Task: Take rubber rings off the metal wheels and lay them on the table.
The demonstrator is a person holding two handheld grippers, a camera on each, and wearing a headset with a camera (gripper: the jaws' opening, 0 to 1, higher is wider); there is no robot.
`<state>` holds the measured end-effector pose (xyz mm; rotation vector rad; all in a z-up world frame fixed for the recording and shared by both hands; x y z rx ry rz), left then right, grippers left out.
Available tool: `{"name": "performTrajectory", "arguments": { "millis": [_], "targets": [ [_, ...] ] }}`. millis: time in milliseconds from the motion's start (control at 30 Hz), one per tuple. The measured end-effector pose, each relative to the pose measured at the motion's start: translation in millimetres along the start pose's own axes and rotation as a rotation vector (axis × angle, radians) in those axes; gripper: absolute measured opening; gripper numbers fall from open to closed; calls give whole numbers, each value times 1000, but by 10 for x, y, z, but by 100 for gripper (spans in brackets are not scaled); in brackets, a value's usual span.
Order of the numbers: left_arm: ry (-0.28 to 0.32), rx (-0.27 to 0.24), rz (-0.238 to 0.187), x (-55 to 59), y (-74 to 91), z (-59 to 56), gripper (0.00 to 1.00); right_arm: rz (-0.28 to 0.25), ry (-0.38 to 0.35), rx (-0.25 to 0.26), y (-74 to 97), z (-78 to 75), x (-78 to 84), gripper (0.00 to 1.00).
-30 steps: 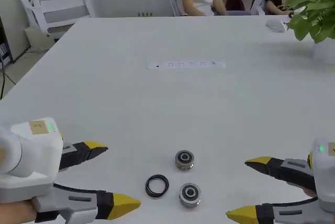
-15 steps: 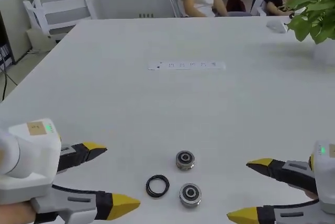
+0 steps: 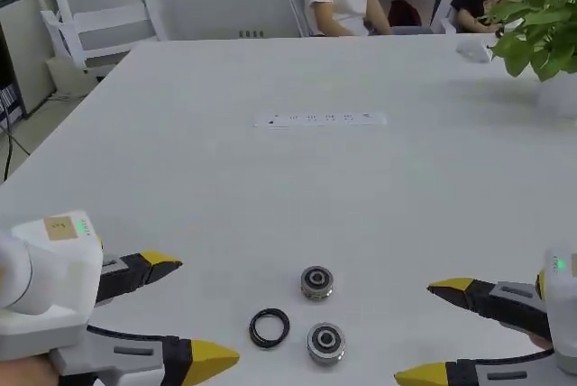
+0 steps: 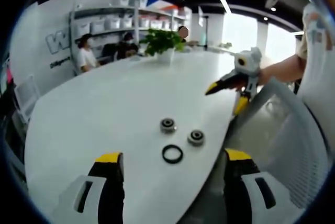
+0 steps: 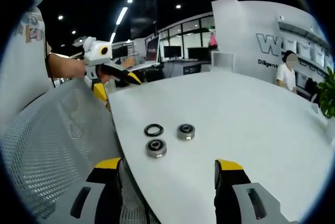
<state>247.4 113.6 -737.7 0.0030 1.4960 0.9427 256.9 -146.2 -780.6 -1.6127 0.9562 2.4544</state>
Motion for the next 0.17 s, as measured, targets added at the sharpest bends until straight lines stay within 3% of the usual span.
{"name": "performTrajectory", "arguments": {
  "millis": [167],
  "targets": [
    [0, -2, 5, 5, -3, -6, 78, -2, -1, -6, 21, -1, 2, 70]
  ]
}}
Point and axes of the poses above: the centre of the closed fingertips' face, and the gripper's own axes: y roughly backward along the fingers, z roughly to its left, x roughly out of its underside, the point moved 5 cm from there along y, roughly backward along the fingers, and after that the axes turned 12 degrees about -y, right-handed, at the moved point
